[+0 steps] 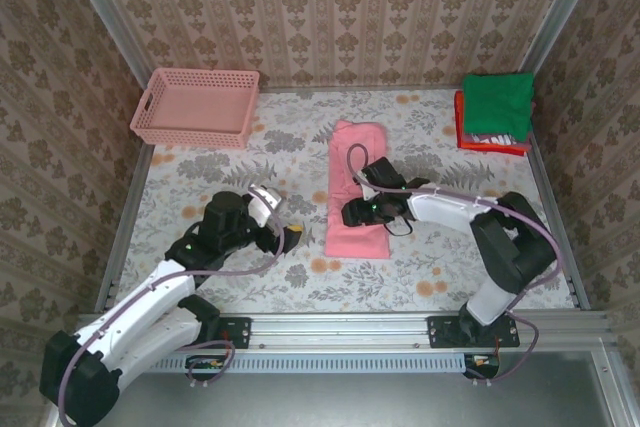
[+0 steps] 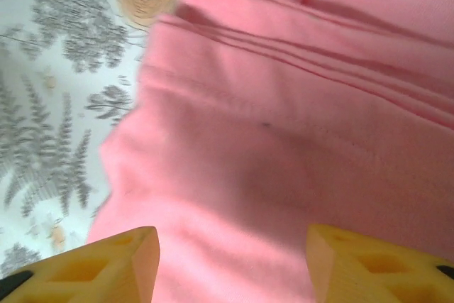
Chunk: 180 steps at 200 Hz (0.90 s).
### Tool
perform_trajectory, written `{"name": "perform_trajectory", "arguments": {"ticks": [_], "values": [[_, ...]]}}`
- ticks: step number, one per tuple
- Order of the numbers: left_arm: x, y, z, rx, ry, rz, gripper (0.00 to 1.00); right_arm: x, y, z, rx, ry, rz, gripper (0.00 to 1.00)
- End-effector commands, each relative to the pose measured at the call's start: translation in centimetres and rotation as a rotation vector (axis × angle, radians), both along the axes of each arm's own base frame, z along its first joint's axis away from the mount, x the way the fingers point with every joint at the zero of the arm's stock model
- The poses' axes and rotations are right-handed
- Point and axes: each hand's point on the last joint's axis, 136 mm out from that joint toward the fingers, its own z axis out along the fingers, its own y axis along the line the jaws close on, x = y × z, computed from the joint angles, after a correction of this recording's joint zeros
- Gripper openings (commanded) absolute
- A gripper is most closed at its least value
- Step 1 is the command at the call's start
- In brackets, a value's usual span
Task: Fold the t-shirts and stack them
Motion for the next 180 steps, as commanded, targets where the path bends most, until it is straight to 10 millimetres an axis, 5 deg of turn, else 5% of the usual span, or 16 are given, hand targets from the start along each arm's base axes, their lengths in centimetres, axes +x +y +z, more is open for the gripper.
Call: {"name": "perform_trajectory", "arguments": {"ticks": [1, 39, 69, 125, 180], "values": [[0.4, -0.1, 1.1, -0.02, -0.027, 0.001, 1.0, -0.2, -0.7, 3.9, -0.061, -0.172, 0.161, 0.62], [0.2, 0.8, 1.5, 0.014, -0.057, 0.012, 1.0, -3.7, 1.1, 7.1, -0.227, -0.496, 0.669, 0.72], [0.3, 2.0, 1.5, 0.041, -0.082, 0.057, 1.0, -7.1, 1.8, 5.6, -0.347, -0.637, 1.002, 0.72], [0.0, 3.0, 0.7, 0.063, -0.069, 0.084, 1.0, -10.2, 2.3, 1.3, -0.406, -0.576, 1.15, 0.41], [0.0, 3.0, 0.7, 0.059, -0.068, 0.083, 1.0, -10.0, 1.3, -2.7, -0.497, -0.476, 1.206, 0.41]]}}
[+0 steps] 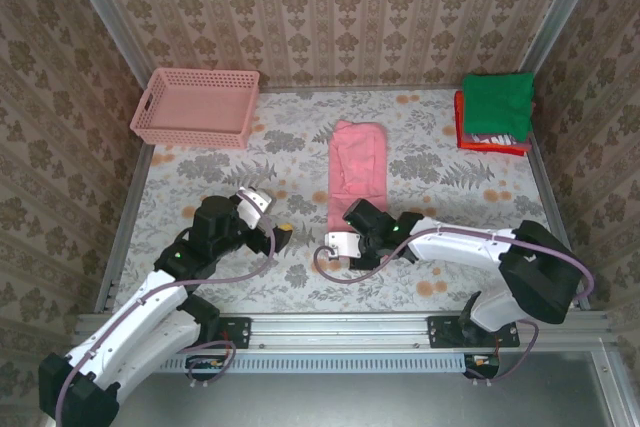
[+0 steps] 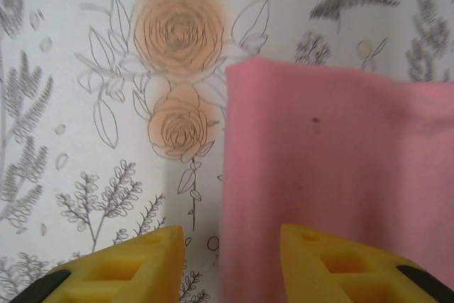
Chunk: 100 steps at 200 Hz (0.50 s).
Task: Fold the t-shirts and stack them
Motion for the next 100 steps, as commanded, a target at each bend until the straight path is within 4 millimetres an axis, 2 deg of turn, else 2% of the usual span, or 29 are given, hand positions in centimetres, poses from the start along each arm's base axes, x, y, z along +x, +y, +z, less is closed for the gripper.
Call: {"name": "perform_trajectory", "arguments": {"ticks": [1, 37, 58, 65, 75, 82, 100], "values": [[0.0, 0.4, -0.3, 0.019, -0.007, 0.002, 1.0, 0.0, -0.9, -1.5, -0.074, -0.008, 0.024, 0.41], [-0.1, 0.4, -0.5, 0.017, -0.001, 0.004, 1.0, 0.4, -2.0, -3.6, -0.165, -0.017, 0.023, 0.48], [-0.1, 0.5, -0.5, 0.014, -0.002, 0.007, 1.0, 0.7, -2.7, -4.5, -0.203, -0.031, 0.008, 0.43], [0.0, 0.5, -0.5, 0.014, -0.002, 0.009, 1.0, 0.9, -2.9, -4.8, -0.217, -0.04, 0.001, 0.4], [0.0, 0.5, -0.5, 0.012, -0.004, 0.009, 1.0, 1.1, -3.1, -5.0, -0.23, -0.05, -0.005, 0.23], [0.0, 0.4, -0.4, 0.01, -0.006, 0.008, 1.0, 1.4, -3.1, -5.0, -0.232, -0.06, -0.012, 0.14], [0.0, 0.4, -0.5, 0.009, -0.002, 0.007, 1.0, 1.7, -3.2, -4.9, -0.242, -0.08, -0.026, 0.02]]}}
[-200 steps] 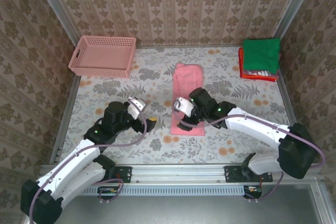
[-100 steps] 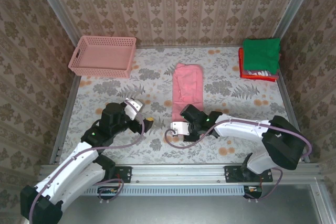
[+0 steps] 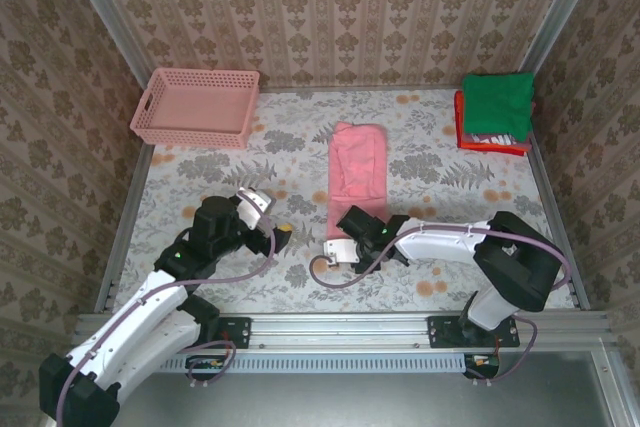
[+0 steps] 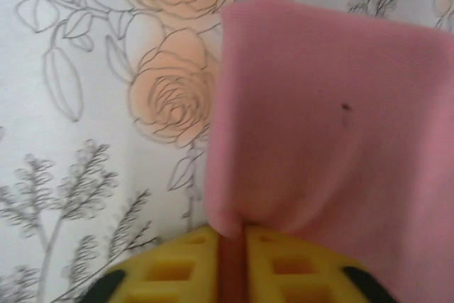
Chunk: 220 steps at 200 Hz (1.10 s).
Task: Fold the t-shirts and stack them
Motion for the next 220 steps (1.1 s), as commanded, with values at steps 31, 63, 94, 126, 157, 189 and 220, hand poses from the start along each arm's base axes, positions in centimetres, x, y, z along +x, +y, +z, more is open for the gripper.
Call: {"name": "perform_trajectory", "arguments": {"ticks": [31, 63, 94, 126, 157, 189, 220], "values": [[0.3, 0.0, 0.1, -0.036, 0.007, 0.022, 1.0, 0.1, -2.3, -0.7, -0.111, -0.055, -0.039, 0.0], [2.1, -0.5, 0.1, -0.164, 0.126, 0.16, 1.0, -3.0, -1.8, 1.4, -0.057, 0.012, -0.014, 0.0], [4.2, -1.4, -0.6, -0.336, 0.363, 0.357, 1.0, -5.2, -2.2, 3.4, -0.012, 0.059, -0.019, 0.0], [6.8, -3.8, -1.1, -0.522, 0.529, 0.47, 0.99, -6.2, -2.6, 5.4, 0.029, 0.059, -0.016, 0.0], [9.0, -6.7, -2.9, -0.503, 0.629, 0.498, 0.81, -6.7, -2.9, 6.3, 0.057, 0.063, -0.009, 0.0], [10.5, -9.4, -5.9, -0.496, 0.743, 0.534, 0.6, -6.6, -3.3, 6.7, 0.053, 0.048, -0.01, 0.0], [11.6, -11.5, -8.3, -0.485, 0.801, 0.549, 0.47, -6.4, -3.3, 6.8, 0.061, 0.043, -0.019, 0.0]]}}
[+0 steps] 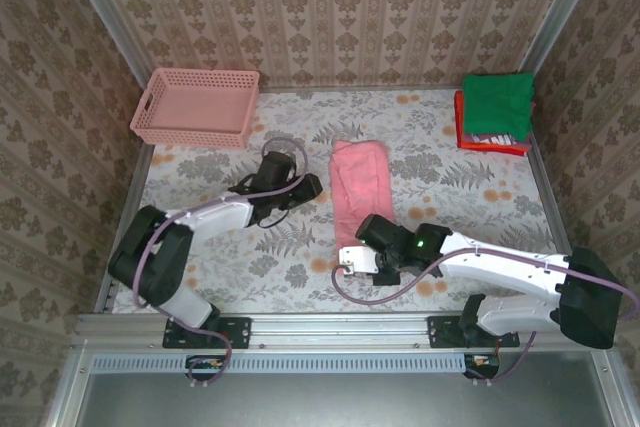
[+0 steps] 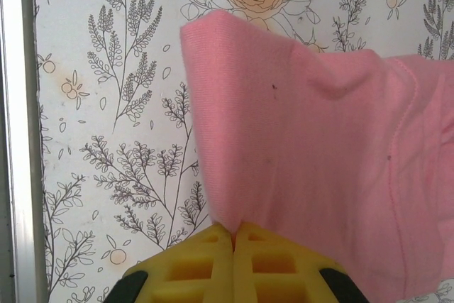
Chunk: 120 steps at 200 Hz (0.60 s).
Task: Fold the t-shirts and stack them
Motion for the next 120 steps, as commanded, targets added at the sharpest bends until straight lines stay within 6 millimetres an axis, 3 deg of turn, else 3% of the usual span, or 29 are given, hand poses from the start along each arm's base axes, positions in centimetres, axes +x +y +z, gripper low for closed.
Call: {"name": "perform_trajectory", "arguments": {"ticks": [1, 17, 58, 120], "values": [[1.0, -2.1, -0.1, -0.06, 0.032, 0.018, 0.47, -0.7, -0.8, -0.2, -0.013, 0.028, -0.008, 0.0], [1.6, -3.0, -1.1, -0.061, 0.048, 0.013, 0.39, -0.7, -0.8, 0.0, -0.007, 0.029, -0.013, 0.0], [3.2, -5.4, -2.9, -0.077, 0.086, -0.016, 0.3, -0.9, -0.9, 0.2, 0.0, 0.036, -0.018, 0.0], [3.6, -6.3, -5.8, -0.069, 0.153, -0.019, 0.18, -0.9, -1.0, 0.2, 0.005, 0.033, -0.023, 0.0]]}}
